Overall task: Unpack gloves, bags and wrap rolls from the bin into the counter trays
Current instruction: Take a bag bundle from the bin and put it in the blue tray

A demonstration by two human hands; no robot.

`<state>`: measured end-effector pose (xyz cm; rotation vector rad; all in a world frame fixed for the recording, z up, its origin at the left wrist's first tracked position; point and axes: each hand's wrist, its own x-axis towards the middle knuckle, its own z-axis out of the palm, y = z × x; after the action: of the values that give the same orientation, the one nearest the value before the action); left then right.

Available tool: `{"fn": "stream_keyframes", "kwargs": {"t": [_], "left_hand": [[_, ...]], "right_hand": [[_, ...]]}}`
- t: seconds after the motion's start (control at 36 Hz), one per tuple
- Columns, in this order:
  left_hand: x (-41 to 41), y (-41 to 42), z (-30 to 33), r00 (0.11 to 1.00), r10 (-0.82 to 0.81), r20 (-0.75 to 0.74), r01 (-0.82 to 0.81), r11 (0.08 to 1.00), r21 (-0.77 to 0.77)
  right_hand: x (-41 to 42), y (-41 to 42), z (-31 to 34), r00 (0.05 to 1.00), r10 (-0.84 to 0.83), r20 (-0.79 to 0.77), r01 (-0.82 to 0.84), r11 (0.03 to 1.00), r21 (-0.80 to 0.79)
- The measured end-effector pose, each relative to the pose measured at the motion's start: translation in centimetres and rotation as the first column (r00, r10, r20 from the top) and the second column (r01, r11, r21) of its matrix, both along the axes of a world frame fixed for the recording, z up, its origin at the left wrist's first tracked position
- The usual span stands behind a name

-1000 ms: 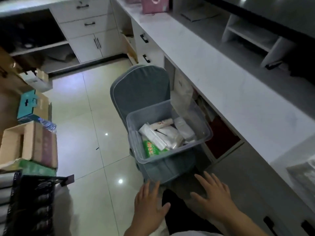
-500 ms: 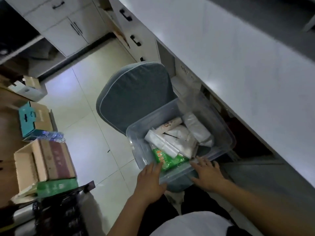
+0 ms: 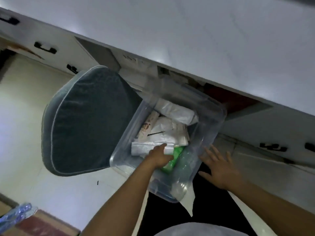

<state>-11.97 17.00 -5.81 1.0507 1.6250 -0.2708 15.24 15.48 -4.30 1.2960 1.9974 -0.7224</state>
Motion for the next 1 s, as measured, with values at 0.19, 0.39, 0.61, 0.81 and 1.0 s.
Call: {"fn": "stream_keyframes", "kwargs": {"t": [0.19, 0.39, 0.61, 0.81, 1.0], "left_hand": [[0.2, 8.7, -6.6, 0.712, 0.647, 0.274, -0.596, 0.763, -0.252], [2.7, 13.6, -9.9, 0.292, 0.908, 0.301, -0.78, 0.408, -0.474], [5.3, 15.6, -11.8, 0.046, 0.969, 0.244, -0.871, 0.158, -0.466], [5.5, 17.2, -13.5, 0.324, 0.929, 0.181, -0.878, 0.366, -0.307], [4.3, 15.1, -12.7, -0.039, 0.953, 0.299, -0.886, 0.106, -0.451]], "right_hand": [[-1.2, -2.6, -2.0, 0.977, -0.212, -0.029, 0.213, 0.976, 0.048], [-4.2, -3.9, -0.3, 0.956, -0.283, -0.083, 0.288, 0.956, 0.053], [-5.9, -5.1, -1.5, 0.925, -0.36, -0.126, 0.37, 0.926, 0.072], [-5.6, -5.1, -2.0, 0.937, -0.338, -0.094, 0.344, 0.936, 0.067], [-5.6, -5.0, -1.7, 0.935, -0.344, -0.086, 0.348, 0.937, 0.039]]}}
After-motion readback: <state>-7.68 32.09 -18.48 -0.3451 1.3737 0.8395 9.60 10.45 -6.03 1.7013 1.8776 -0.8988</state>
